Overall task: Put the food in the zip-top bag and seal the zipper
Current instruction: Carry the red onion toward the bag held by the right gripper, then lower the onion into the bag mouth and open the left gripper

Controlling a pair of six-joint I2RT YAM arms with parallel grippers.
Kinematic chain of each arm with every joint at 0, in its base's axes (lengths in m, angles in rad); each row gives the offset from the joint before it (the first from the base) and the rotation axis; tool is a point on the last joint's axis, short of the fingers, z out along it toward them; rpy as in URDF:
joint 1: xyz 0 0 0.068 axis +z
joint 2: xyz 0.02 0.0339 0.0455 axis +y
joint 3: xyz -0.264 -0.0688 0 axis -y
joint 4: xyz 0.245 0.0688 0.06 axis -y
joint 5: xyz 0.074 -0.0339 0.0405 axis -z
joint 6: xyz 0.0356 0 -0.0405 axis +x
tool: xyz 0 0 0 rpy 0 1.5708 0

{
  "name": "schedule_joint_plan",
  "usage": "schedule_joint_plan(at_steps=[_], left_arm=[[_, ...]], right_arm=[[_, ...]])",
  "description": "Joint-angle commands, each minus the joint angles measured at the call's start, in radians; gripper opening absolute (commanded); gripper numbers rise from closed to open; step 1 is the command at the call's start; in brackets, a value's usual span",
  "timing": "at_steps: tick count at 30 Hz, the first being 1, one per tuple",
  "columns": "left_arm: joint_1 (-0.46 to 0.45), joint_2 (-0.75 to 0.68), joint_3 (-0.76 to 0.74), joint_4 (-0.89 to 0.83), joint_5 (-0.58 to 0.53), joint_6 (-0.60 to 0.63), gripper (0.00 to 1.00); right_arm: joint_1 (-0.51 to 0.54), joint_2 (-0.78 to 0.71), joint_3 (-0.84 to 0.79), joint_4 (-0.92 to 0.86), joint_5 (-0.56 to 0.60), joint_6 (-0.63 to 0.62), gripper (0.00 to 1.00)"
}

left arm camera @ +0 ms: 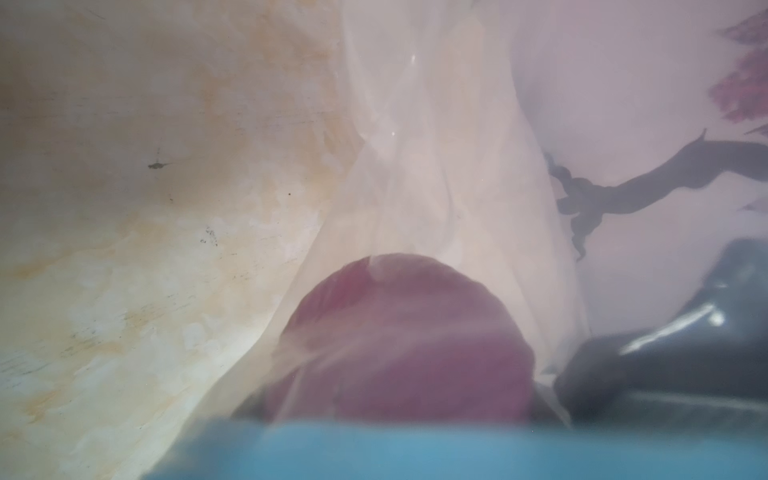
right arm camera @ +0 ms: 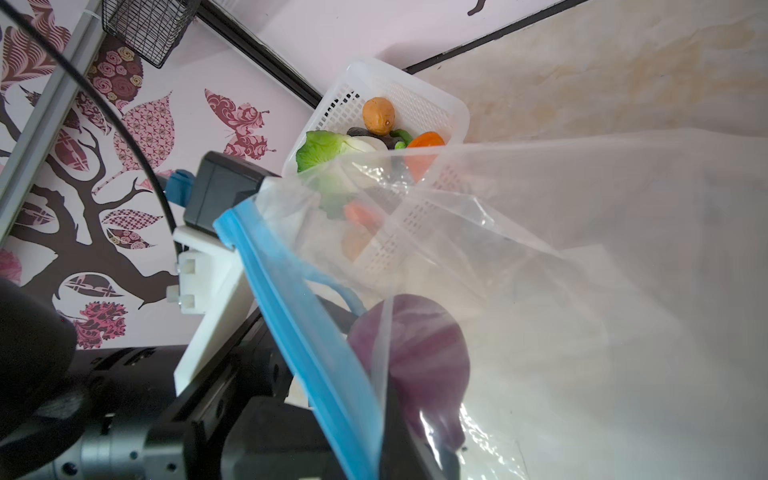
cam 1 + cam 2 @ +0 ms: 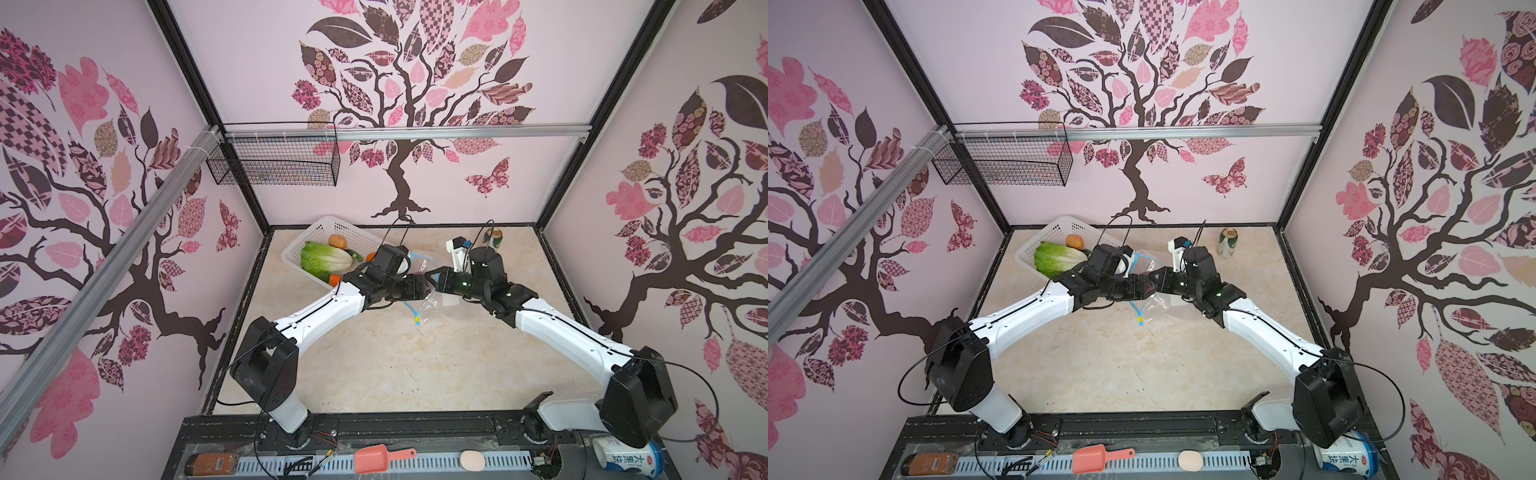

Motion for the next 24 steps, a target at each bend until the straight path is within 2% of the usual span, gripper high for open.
schedule_joint_plan(at_steps=[1, 5, 10, 13, 14, 15, 16, 24], left_arm=[[-0.004, 0.024, 0.051, -0.055, -0.027, 0.023, 0.38], [-0.006, 0.026, 0.059, -0.073, -0.025, 0.020, 0.61], [-0.007, 0.007, 0.065, -0.088, -0.035, 0.020, 0.74], [-0.006, -0.008, 0.065, -0.093, -0.039, 0.020, 0.78], [-0.007, -0.011, 0.065, -0.094, -0.039, 0.020, 0.86], [-0.006, -0.014, 0.066, -0.093, -0.039, 0.020, 0.88], [-0.006, -0.016, 0.066, -0.094, -0.038, 0.020, 0.95], [-0.006, -0.035, 0.060, -0.088, -0.027, 0.014, 0.94]], right_arm=[[0.011, 0.021, -0.015, 0.016, 0.006, 0.011, 0.00], [0.010, 0.029, -0.021, 0.024, 0.006, 0.017, 0.00], [0.012, 0.028, -0.022, 0.023, 0.013, 0.014, 0.00], [0.011, 0.025, -0.020, 0.023, 0.020, 0.011, 0.00], [0.010, 0.025, -0.018, 0.022, 0.021, 0.010, 0.00], [0.010, 0.026, -0.016, 0.018, 0.021, 0.008, 0.00], [0.010, 0.026, -0.013, 0.018, 0.023, 0.009, 0.00], [0.010, 0.019, -0.009, 0.004, 0.030, -0.004, 0.00]])
